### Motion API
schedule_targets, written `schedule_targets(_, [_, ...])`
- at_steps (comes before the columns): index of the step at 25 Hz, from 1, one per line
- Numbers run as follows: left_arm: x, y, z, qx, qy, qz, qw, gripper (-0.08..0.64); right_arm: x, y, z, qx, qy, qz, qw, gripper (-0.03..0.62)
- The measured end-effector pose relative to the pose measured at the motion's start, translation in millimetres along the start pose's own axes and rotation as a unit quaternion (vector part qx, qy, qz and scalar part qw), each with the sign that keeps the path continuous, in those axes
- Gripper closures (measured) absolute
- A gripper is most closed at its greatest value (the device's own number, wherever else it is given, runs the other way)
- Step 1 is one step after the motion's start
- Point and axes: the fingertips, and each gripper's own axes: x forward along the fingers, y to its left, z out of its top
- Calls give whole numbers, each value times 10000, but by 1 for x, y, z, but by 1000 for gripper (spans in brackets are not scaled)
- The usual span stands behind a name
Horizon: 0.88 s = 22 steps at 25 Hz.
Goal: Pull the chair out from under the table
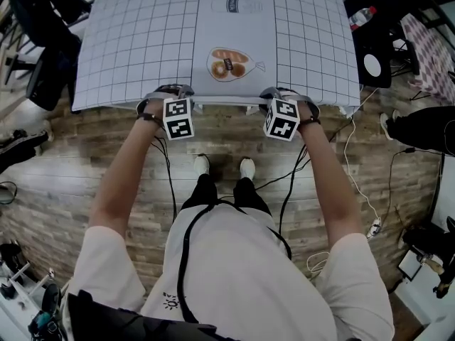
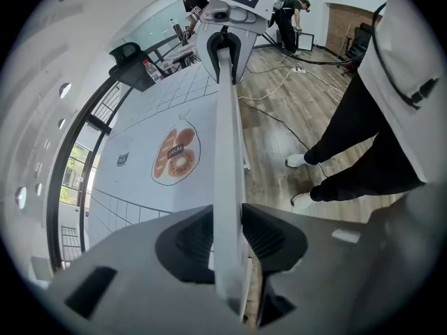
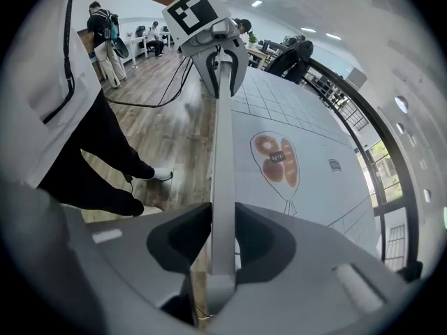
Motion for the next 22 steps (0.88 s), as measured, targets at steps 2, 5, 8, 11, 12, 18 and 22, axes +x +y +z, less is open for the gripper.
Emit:
schedule_targets(2, [1, 0, 0, 43, 24, -23, 10000, 446, 1, 0, 0, -62, 21, 31, 10000, 490])
schedule_targets(5, [1, -2, 1, 76, 37, -101, 9999, 451, 0, 2, -2, -129, 62, 146, 9998, 500])
schedule_targets(8, [0, -4, 1, 130, 53, -196, 9997, 460, 0, 3, -2, -116, 87, 244, 9996, 505])
schedule_targets(11, [-1, -4, 1, 126, 80, -279, 9995, 465, 0, 4, -2, -79, 110, 347, 9993, 508])
schedule_targets(12, [-2, -5, 1, 119, 91, -307, 9994, 466, -1, 5, -2, -59, 121, 393, 9991, 508])
schedule_targets(18, [-8, -16, 2, 101, 91, -414, 9991, 471, -4, 16, -2, -4, 138, 494, 9987, 511])
schedule_targets(22, [-11, -25, 3, 87, 89, -473, 9988, 471, -7, 25, -2, -13, 161, 590, 9981, 511])
